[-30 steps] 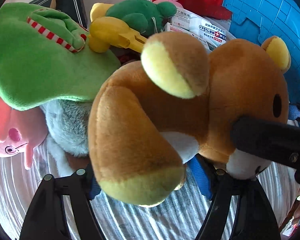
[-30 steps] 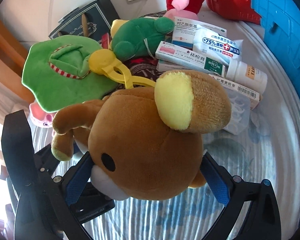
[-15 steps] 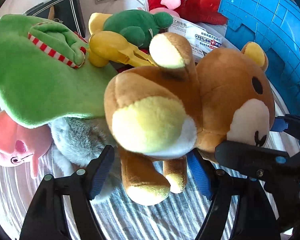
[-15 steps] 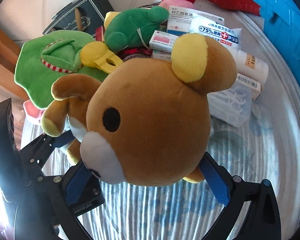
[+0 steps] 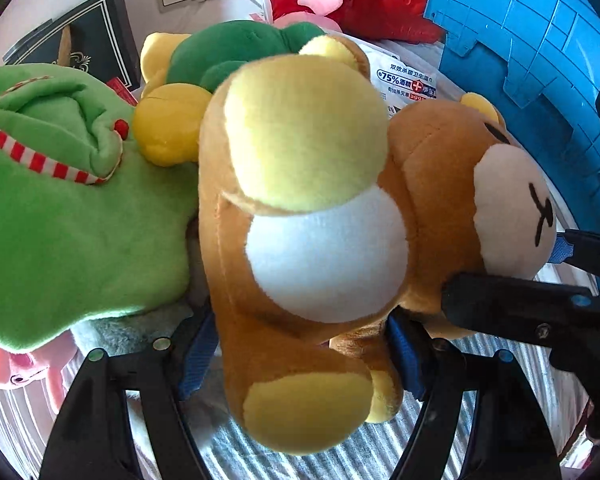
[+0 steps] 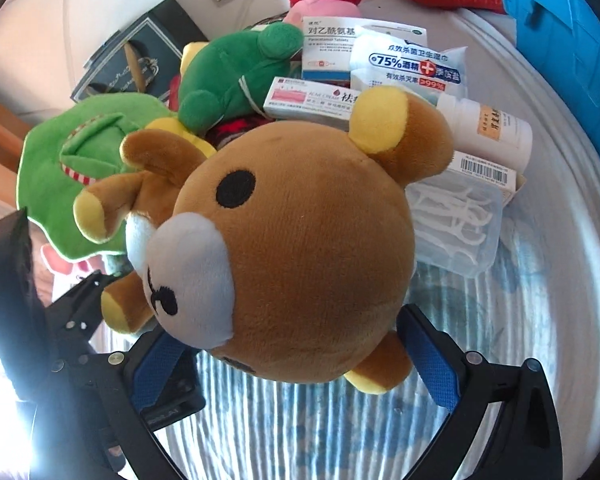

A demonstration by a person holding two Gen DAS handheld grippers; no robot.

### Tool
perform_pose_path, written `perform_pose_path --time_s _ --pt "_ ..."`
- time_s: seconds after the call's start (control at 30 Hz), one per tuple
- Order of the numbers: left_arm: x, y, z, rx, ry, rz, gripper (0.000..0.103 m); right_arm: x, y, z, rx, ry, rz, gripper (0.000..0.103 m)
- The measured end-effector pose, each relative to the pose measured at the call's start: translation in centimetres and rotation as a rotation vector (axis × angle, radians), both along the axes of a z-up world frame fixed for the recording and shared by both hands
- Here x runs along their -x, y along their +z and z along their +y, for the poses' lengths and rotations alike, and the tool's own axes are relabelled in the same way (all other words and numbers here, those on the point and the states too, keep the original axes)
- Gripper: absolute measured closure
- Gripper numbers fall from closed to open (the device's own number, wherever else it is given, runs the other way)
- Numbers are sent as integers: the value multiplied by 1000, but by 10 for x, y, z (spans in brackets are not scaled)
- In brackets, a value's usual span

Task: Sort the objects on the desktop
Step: 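Lift the brown bear plush with the right tool toward the blue bin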

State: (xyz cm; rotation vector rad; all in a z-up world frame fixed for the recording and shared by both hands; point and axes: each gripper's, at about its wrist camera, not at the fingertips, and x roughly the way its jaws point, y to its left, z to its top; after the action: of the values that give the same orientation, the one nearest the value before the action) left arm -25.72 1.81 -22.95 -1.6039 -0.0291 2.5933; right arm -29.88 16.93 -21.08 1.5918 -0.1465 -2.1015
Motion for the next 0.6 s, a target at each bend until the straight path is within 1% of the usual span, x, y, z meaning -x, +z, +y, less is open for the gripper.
perform_pose_path --time_s 0.07,0.13,0.2,0.3,0.4,0.47,0.57,0.6 --pt "3 -1 3 2 -7 1 29 4 -2 1 11 1 -9 0" --pt "2 1 4 -2 -16 19 35 7 -3 -1 10 15 -7 0" --pt "-1 3 6 6 -18 31 36 11 -1 -4 -2 36 14 7" --pt "-7 9 4 -6 -10 46 36 8 3 -6 -6 48 35 10" --pt "-16 22 7 11 -7 79 36 3 10 -3 12 57 47 10" --pt "-23 32 8 9 -4 99 36 -1 19 -1 19 68 61 10" --pt "-35 54 12 17 -2 144 36 -10 37 1 35 74 92 10" --pt "-32 60 19 24 -3 159 36 -14 45 2 41 76 105 10"
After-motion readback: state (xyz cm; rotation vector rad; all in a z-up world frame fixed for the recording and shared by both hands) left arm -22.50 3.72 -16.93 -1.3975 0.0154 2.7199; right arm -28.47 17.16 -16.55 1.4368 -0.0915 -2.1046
